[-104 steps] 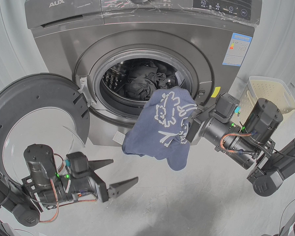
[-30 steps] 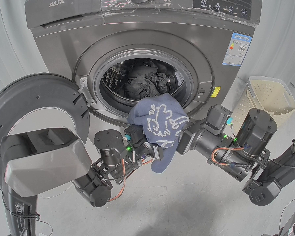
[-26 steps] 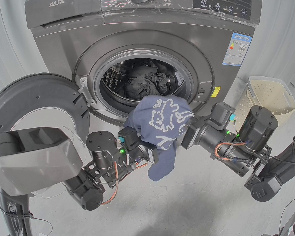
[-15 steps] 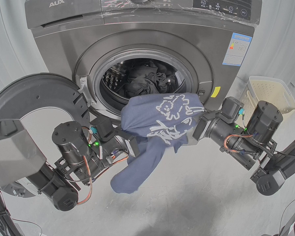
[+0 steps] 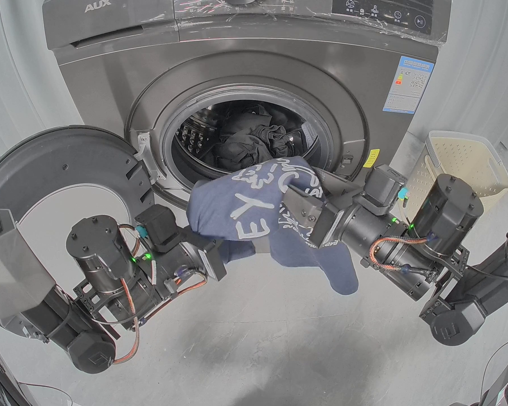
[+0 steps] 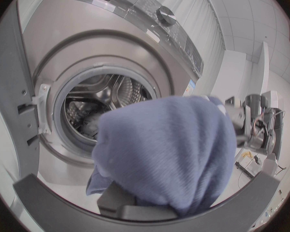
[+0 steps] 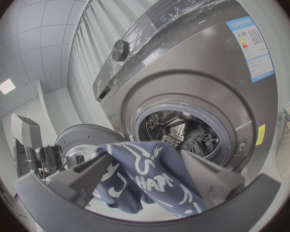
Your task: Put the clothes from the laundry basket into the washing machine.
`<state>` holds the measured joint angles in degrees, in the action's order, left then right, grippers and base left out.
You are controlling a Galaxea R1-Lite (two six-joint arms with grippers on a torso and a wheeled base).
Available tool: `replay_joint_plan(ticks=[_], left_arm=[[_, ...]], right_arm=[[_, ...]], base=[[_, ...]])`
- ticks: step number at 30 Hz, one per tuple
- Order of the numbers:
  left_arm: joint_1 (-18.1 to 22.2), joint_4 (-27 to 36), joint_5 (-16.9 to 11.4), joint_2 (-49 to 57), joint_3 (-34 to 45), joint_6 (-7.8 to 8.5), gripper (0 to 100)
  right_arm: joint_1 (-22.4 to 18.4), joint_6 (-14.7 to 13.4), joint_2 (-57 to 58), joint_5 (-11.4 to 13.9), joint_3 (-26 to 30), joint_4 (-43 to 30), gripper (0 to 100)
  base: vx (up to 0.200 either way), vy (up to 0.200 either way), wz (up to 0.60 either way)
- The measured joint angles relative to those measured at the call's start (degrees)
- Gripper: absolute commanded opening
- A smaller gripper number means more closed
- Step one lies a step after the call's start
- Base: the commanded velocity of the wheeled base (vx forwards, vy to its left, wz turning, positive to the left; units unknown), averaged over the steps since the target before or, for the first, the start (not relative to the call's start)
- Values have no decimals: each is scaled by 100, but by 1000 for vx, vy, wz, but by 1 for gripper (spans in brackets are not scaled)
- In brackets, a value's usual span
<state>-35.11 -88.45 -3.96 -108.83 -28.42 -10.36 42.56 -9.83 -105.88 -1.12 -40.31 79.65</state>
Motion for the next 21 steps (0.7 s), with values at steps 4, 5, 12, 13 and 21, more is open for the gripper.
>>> replay_joint_plan(ticks=[4,5,12,13,21], left_arm=[[13,0,-24,-44,284,10,0],[9,2,-24,-55,321,10,0],[-15,-6,-24,-88,288,5,0],[-17,-1,-24,-90,265,7,0],[-11,0,-24,-82,55,0,0]], right_arm=[[13,-2,9,4,-133,13,100],[13,-2,11,4,-152,22,100],[13,-2,9,1,-172,11,100],[13,-2,9,0,-163,5,100],[-22,-2,11,0,-9,-63,100]], base=[[0,0,0],[0,0,0],[0,0,0],[0,0,0],[0,0,0]])
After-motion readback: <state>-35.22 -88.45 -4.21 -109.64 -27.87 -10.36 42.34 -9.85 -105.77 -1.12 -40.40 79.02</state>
